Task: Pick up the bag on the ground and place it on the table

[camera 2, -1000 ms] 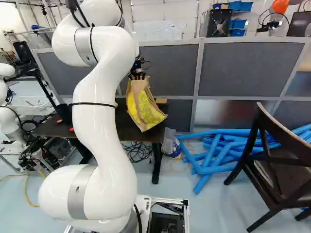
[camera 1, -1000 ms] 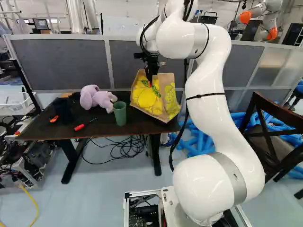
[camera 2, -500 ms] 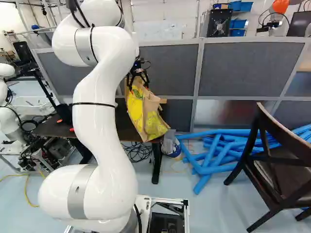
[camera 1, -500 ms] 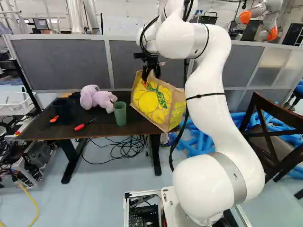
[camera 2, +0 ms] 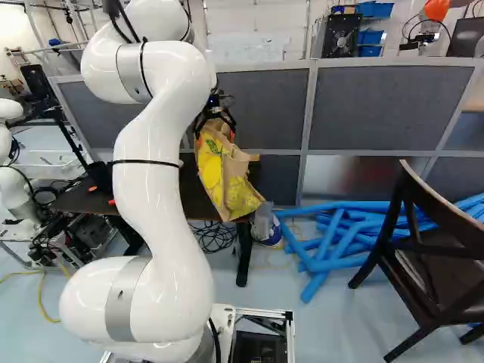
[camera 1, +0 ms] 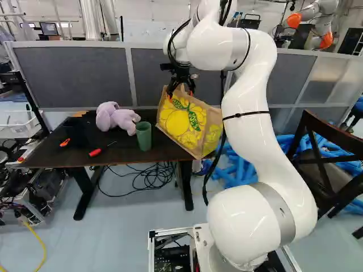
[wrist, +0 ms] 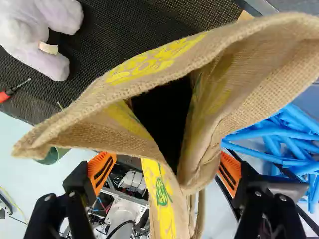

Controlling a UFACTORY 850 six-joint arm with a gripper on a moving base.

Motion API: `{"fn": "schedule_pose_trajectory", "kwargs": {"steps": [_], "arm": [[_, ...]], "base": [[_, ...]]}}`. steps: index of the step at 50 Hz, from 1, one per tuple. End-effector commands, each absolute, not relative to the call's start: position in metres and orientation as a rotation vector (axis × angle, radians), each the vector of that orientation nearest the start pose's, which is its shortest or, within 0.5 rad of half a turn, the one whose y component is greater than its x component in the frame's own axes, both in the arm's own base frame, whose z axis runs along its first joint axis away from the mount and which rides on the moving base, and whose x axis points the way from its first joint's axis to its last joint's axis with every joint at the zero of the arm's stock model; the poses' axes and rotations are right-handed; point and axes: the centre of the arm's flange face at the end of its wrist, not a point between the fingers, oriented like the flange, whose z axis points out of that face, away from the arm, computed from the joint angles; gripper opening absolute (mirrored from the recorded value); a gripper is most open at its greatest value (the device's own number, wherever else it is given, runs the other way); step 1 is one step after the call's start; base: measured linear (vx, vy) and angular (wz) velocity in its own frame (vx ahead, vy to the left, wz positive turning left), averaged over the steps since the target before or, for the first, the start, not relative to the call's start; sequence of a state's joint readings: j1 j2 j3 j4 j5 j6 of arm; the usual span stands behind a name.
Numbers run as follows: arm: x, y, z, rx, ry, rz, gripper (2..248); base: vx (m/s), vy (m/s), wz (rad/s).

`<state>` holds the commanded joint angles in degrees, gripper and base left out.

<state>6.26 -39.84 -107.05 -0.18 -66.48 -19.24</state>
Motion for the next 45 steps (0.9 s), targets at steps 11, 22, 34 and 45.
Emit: {"fn": "schedule_pose_trajectory", "kwargs": {"steps": [11, 22, 34, 45], "arm": [[0.698, 0.076, 0.547, -3.068, -0.696, -0.02, 247], [0.694, 0.076, 0.558, -3.069, -0.696, -0.044, 247], [0.688, 0.075, 0.577, -3.072, -0.697, -0.084, 247], [0.682, 0.074, 0.594, -3.072, -0.697, -0.105, 247]], "base": [[0.0, 0.0, 0.0], [0.0, 0.0, 0.0], [0.0, 0.0, 0.0], [0.0, 0.0, 0.0]]}}
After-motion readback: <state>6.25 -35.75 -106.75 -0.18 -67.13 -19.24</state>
